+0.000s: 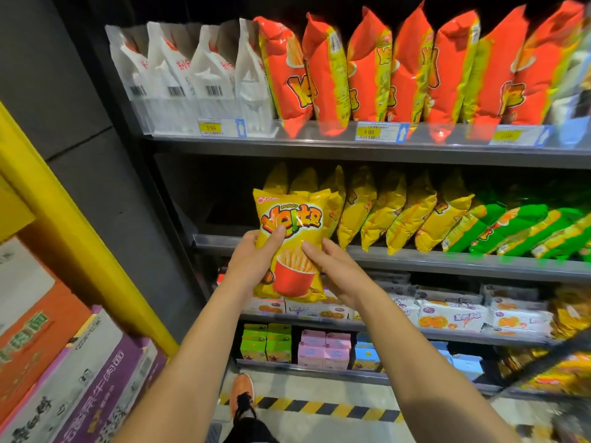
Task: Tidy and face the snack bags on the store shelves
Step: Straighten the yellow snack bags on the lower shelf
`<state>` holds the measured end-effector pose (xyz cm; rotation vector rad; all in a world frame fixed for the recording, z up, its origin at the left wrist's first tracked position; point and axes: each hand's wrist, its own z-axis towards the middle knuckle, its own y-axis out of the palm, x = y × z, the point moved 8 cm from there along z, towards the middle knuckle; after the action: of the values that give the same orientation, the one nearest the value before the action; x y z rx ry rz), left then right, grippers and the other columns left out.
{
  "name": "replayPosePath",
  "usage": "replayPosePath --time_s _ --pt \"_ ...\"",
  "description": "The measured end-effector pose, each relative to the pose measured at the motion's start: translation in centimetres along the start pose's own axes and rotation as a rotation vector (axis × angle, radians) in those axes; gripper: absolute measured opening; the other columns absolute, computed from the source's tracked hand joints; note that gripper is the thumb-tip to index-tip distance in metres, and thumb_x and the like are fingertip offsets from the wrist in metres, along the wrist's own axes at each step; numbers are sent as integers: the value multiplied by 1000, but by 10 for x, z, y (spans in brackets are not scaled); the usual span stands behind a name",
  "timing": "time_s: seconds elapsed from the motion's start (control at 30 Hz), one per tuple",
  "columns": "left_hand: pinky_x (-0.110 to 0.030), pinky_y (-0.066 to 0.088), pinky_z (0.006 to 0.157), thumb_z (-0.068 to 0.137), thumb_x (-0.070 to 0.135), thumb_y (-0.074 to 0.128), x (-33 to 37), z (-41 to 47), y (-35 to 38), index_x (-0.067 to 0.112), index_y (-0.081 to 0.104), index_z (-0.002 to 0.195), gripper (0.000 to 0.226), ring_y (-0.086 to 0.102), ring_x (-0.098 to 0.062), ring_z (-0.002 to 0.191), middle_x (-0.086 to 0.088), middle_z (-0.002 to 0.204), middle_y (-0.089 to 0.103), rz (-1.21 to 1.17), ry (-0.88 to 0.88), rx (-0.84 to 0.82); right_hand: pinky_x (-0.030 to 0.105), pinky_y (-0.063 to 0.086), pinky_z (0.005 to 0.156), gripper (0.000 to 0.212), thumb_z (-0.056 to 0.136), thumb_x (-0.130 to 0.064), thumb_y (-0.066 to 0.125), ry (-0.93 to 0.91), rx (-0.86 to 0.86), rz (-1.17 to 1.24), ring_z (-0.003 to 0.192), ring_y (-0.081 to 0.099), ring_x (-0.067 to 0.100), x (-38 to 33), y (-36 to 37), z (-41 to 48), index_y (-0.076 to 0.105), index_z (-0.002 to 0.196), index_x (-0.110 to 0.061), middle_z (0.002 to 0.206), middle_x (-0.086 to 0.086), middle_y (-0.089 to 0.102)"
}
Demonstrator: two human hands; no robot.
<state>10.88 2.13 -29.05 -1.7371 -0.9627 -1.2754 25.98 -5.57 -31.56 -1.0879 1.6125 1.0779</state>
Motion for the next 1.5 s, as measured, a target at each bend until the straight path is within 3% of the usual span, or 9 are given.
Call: replayPosePath --time_s 0.23,0.4,0.5,0.73,0.87,1.03,1.23,1.37,1.5 --pt "-48 63 91 87 79 59 27 -5 11 29 48 142 76 75 -19 107 1 126 71 11 5 -61 54 53 107 92 67 -77 81 -59 125 83 121 70 22 -3 -2 18 56 143 -31 132 -1 72" --pt "-48 62 91 98 77 38 25 -7 -2 23 60 137 70 76 -23 110 -5 126 76 -296 -139 -161 47 60 93 72 83 -65 54 7 67 331 116 72 28 4 -9 10 60 138 -20 128 12 74" --pt "-52 60 99 98 77 38 19 -8 -9 20 58 141 74 75 -24 113 -6 128 75 -316 -161 -133 53 55 101 74 82 -66 51 19 57 347 119 71 30 7 -6 4 59 139 -20 129 13 73" --pt "-39 63 81 92 81 52 25 -27 4 35 60 138 65 77 -17 104 4 121 77 -74 -92 -227 51 55 105 61 83 -66 72 -81 157 -74 112 74 18 -16 10 -6 63 132 -31 121 -5 77" --pt "-36 59 80 77 88 63 15 -25 -4 32 50 141 86 72 -16 107 5 128 70 -13 -36 -50 42 59 98 53 95 -74 52 -69 103 -148 111 73 10 -24 28 -18 64 129 -36 123 -8 76" --pt "-59 52 108 83 87 54 -5 -30 2 32 65 136 77 73 -34 117 -10 127 76 -437 -204 -229 45 62 79 76 93 -72 34 -73 87 127 94 75 30 -30 10 -38 63 132 -14 114 15 77" --pt "-59 49 110 86 87 53 -19 -34 12 28 51 154 91 64 -38 131 -16 145 64 -752 -235 -362 44 60 82 82 87 -72 36 -161 91 195 98 75 30 -40 8 -50 62 134 -10 118 18 75" --pt "-60 46 114 90 85 47 -11 -32 9 31 58 147 79 67 -35 127 -12 139 69 -628 -180 -309 47 60 90 75 88 -71 40 -192 121 124 104 73 30 -46 13 -54 63 132 -14 121 16 74" --pt "-50 61 95 80 84 61 5 -36 2 37 58 139 75 75 -24 113 -1 131 74 -297 -28 -197 21 57 84 45 94 -59 55 -233 69 -170 106 71 0 -45 24 -64 59 132 -35 121 -17 75"
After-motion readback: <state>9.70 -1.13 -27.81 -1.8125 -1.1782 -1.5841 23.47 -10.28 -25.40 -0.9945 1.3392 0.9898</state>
